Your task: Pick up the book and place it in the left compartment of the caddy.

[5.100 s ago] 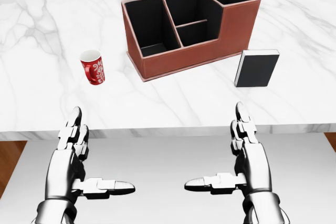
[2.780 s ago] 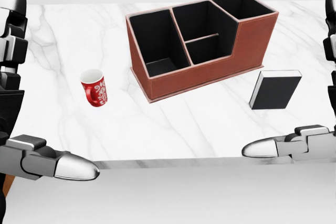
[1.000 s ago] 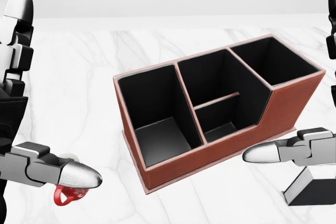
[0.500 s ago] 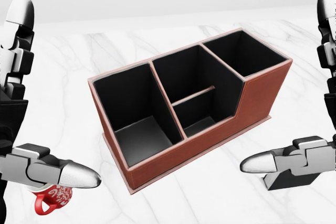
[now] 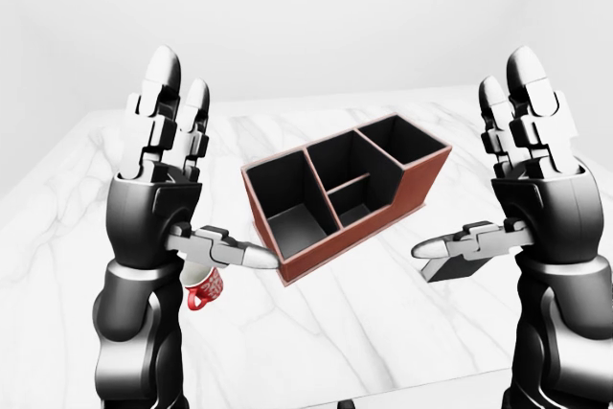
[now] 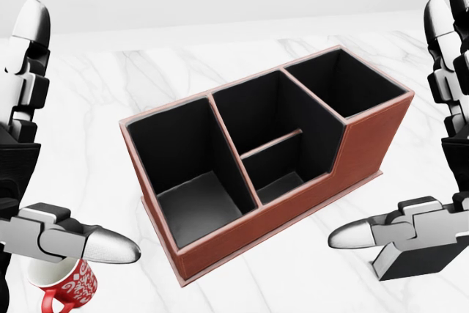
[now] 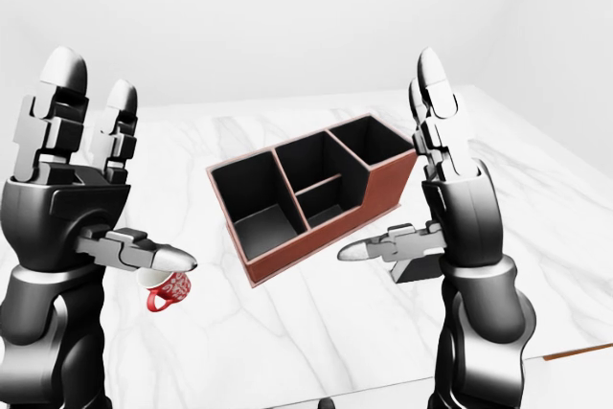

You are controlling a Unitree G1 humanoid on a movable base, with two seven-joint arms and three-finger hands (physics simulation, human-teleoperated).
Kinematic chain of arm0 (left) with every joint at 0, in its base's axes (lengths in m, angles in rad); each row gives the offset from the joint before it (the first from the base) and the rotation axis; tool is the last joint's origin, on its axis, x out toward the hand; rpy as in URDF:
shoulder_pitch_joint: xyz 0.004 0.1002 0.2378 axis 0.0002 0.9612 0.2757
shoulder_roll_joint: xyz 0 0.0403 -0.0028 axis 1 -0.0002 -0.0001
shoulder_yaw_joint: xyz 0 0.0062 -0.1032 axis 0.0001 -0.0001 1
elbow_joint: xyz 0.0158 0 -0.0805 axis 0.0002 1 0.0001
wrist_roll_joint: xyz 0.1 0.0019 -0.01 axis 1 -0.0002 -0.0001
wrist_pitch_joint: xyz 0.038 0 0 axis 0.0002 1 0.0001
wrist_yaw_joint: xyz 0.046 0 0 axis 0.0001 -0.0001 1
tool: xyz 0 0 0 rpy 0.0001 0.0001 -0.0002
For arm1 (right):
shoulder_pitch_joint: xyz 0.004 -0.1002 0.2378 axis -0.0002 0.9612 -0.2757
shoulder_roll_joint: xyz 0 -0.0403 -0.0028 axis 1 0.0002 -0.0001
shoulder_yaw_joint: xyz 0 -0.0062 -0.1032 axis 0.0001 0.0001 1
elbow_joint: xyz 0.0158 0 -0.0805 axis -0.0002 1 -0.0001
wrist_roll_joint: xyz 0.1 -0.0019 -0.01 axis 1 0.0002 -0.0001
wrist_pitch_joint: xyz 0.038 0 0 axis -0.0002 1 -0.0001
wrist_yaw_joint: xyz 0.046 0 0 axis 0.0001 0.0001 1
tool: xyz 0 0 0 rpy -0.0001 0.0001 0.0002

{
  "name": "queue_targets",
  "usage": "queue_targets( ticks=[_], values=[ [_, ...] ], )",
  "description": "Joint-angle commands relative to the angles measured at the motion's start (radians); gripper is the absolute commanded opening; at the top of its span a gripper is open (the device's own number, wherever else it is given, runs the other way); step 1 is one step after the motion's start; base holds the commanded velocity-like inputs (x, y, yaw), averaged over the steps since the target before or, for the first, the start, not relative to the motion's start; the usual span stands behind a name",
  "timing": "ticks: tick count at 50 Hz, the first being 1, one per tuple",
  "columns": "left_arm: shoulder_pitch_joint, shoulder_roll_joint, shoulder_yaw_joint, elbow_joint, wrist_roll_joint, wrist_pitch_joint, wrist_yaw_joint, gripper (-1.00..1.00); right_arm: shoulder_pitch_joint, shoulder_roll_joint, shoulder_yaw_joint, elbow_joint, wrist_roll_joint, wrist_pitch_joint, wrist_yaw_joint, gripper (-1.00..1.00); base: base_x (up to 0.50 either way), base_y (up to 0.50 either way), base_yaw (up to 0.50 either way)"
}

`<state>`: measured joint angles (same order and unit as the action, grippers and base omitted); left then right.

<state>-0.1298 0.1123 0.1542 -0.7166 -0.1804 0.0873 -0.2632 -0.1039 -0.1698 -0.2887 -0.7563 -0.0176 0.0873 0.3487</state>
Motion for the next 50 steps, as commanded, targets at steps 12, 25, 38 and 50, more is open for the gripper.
queue_targets(
  ticks=[12,25,38,50],
  values=[
    [0.012,0.001,0.015,0.01,-0.001,0.0,-0.009,1.0,-0.054,-0.11,-0.036,0.09,-0.078,0.0,0.119,1.0,0.0,0.0,0.0],
    [0.006,0.01,0.025,0.025,-0.011,0.0,-0.008,1.0,-0.045,-0.187,-0.041,0.312,-0.428,0.0,0.349,1.0,0.0,0.0,0.0],
    [-0.005,0.011,0.011,0.06,0.01,0.0,-0.015,1.0,-0.015,-0.23,-0.144,0.369,-0.509,0.0,0.349,1.0,0.0,0.0,0.0],
    [-0.004,0.008,0.009,0.062,0.018,0.0,-0.017,1.0,0.0,-0.282,-0.179,0.556,-0.605,0.0,0.349,1.0,0.0,0.0,0.0]
  ],
)
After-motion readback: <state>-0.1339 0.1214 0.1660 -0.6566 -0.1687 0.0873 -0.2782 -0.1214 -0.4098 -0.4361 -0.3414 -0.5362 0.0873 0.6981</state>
